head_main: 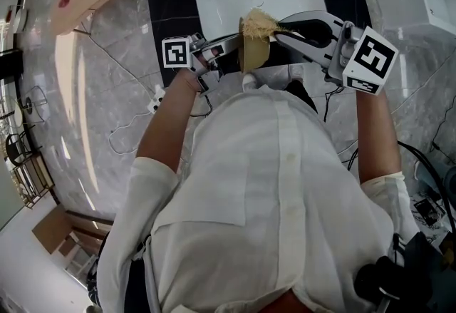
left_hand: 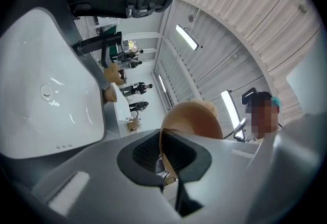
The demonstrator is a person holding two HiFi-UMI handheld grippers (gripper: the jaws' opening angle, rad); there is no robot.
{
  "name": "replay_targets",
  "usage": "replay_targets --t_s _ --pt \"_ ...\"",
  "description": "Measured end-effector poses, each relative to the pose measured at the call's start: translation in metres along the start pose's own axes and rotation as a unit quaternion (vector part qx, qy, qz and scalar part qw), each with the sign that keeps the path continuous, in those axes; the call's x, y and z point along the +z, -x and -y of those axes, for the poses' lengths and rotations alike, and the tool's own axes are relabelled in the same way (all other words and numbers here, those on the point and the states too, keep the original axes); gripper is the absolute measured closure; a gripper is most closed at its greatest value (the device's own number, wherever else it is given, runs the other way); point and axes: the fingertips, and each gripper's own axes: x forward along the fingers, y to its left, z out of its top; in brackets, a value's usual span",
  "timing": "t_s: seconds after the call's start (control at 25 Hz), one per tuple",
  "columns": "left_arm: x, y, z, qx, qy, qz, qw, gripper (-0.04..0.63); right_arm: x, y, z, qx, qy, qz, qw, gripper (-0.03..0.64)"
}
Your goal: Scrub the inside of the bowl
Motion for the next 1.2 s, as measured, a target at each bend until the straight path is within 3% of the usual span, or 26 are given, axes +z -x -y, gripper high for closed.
replay_targets --t_s 0.24,0.48,0.88,1.2 --pt "0.0 0.012 -0.002 0.015 0.011 0.005 0.9998 0.581 0.0 -0.01 -0.031 0.035 -0.008 0.006 0.999 0.58" --pt "0.007 0.014 0.003 0.003 0.023 0.03 0.9993 0.581 -0.006 -0.018 -0.059 0.073 -0.011 0.0 0.997 0.58" --pt "0.018 0.005 0.027 -0.071 0.055 0.069 0.9935 0.583 -0.025 -0.032 -0.081 0.104 0.004 -0.034 0.994 0.58" --pt "0.019 0.006 0.039 -0.094 0.045 0.061 0.9927 0.583 -0.059 -0.036 -0.068 0.097 -0.006 -0.077 0.992 0.58"
